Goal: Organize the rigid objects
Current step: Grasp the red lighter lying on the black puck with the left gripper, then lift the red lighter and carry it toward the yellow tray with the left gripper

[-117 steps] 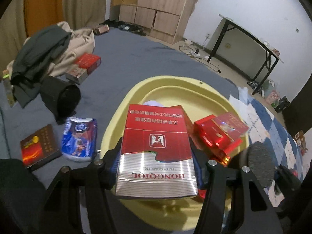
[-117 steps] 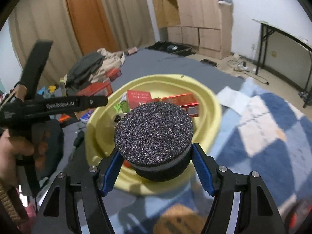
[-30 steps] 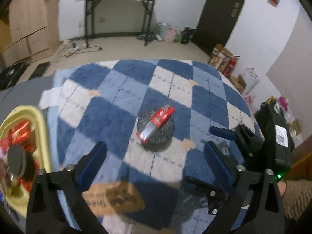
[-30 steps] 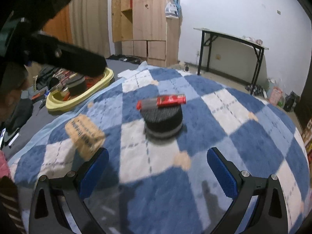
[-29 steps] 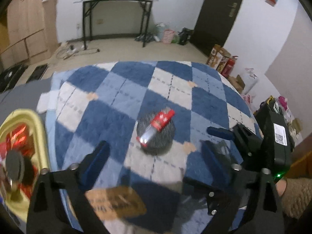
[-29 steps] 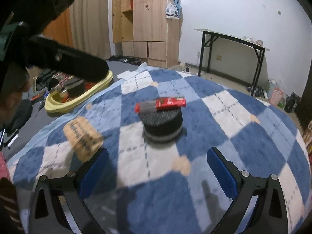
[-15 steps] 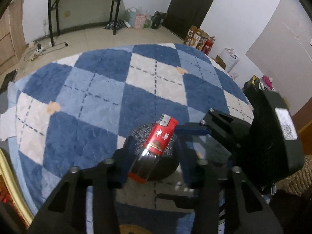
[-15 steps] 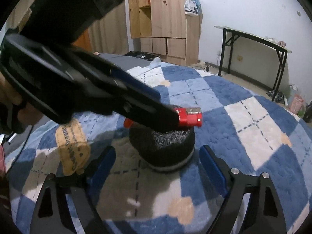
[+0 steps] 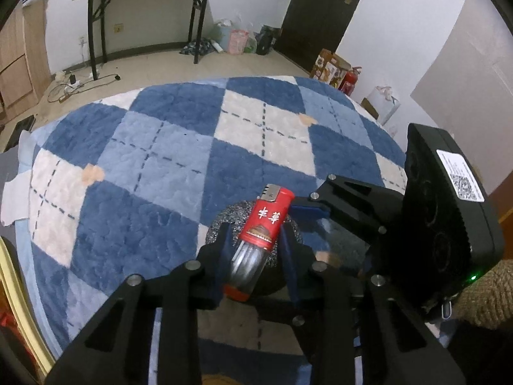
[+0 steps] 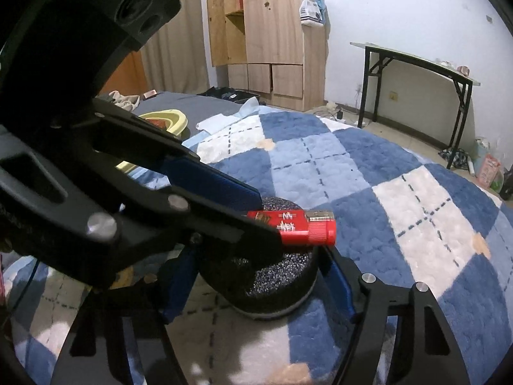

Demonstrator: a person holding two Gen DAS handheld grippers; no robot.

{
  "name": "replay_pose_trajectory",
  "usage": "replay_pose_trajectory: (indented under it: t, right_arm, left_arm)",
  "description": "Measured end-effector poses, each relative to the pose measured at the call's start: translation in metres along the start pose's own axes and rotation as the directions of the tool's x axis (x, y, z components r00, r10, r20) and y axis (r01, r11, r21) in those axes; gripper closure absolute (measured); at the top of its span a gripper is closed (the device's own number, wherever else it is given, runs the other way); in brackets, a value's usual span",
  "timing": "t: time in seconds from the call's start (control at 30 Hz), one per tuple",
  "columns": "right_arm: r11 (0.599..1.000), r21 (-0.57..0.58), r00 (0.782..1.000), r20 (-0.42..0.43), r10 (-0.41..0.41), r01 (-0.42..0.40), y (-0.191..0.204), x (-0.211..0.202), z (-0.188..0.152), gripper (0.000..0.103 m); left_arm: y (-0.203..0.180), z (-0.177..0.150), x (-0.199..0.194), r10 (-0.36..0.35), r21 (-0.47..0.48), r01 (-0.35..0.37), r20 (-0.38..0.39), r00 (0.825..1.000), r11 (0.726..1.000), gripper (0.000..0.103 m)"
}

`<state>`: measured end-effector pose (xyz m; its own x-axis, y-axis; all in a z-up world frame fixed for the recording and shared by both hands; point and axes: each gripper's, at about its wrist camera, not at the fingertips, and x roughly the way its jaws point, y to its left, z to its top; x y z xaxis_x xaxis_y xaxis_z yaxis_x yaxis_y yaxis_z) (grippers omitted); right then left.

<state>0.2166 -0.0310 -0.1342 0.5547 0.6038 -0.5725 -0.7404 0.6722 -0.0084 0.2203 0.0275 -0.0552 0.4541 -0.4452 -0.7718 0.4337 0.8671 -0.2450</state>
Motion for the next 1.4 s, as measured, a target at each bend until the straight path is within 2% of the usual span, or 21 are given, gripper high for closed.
replay_pose_trajectory:
  t: [0.07, 0.2, 0.4, 0.47, 0.6, 0.7, 0.87, 1.03, 1.1, 1.27, 1.4]
  right_arm:
    - [1.0, -0.008, 1.0, 0.011, -0.002, 0.002, 0.002, -0.002, 0.0, 0.032]
    - [1.0, -0.007, 1.0, 0.024, -0.013, 0.013, 0.003, -0.01, -0.004, 0.032]
    - [0.999, -0.011, 0.999, -0.007, -0.048, 0.048, 0.004, -0.006, -0.005, 0.033]
    - [0.999, -0.001, 0.999, -0.011, -0.041, 0.041, 0.002, -0.004, -0.005, 0.033]
    - [0.999, -0.011, 0.999, -0.01, -0.042, 0.042, 0.003, -0.007, -0.004, 0.033]
    - [0.998, -0.015, 0.998, 0.007, -0.06, 0.06, 0.006, -0.019, -0.004, 0.033]
    - [0.99, 0.064, 0.992, 0.008, -0.123, 0.122, -0.003, -0.065, -0.009, 0.033]
    - [0.957, 0.202, 0.972, 0.075, -0.224, 0.206, -0.011, -0.15, 0.002, 0.033]
    - [0.948, 0.217, 0.96, 0.109, -0.258, 0.231, -0.006, -0.189, 0.009, 0.033]
    - [0.943, 0.202, 0.939, 0.167, -0.3, 0.265, 0.021, -0.273, 0.007, 0.033]
    - [0.928, 0.254, 0.928, 0.185, -0.323, 0.273, 0.038, -0.31, -0.028, 0.033]
  left_arm:
    - [-0.005, -0.002, -0.005, 0.028, 0.018, -0.028, 0.01, 1.0, 0.999, 0.074]
    - [-0.005, -0.001, -0.006, 0.036, 0.007, -0.036, -0.003, 0.999, 0.999, 0.075]
    - [-0.012, 0.001, 0.011, 0.085, 0.007, -0.085, -0.027, 0.996, 0.996, 0.073]
    - [-0.007, 0.0, 0.012, 0.079, -0.027, -0.08, -0.024, 0.997, 0.996, 0.073]
    - [-0.003, -0.001, 0.006, 0.088, -0.082, -0.087, 0.006, 0.996, 0.993, 0.079]
    - [-0.005, -0.003, -0.012, 0.123, -0.113, -0.118, 0.038, 0.992, 0.987, 0.08]
    - [-0.022, -0.008, -0.064, 0.225, -0.126, -0.212, 0.1, 0.969, 0.969, 0.08]
    - [-0.052, -0.022, -0.115, 0.316, -0.152, -0.292, 0.162, 0.935, 0.944, 0.08]
    - [-0.068, -0.032, -0.133, 0.337, -0.155, -0.312, 0.185, 0.923, 0.938, 0.08]
    - [-0.095, -0.059, -0.152, 0.353, -0.182, -0.319, 0.195, 0.915, 0.93, 0.08]
    - [-0.107, -0.084, -0.156, 0.376, -0.198, -0.339, 0.197, 0.905, 0.92, 0.08]
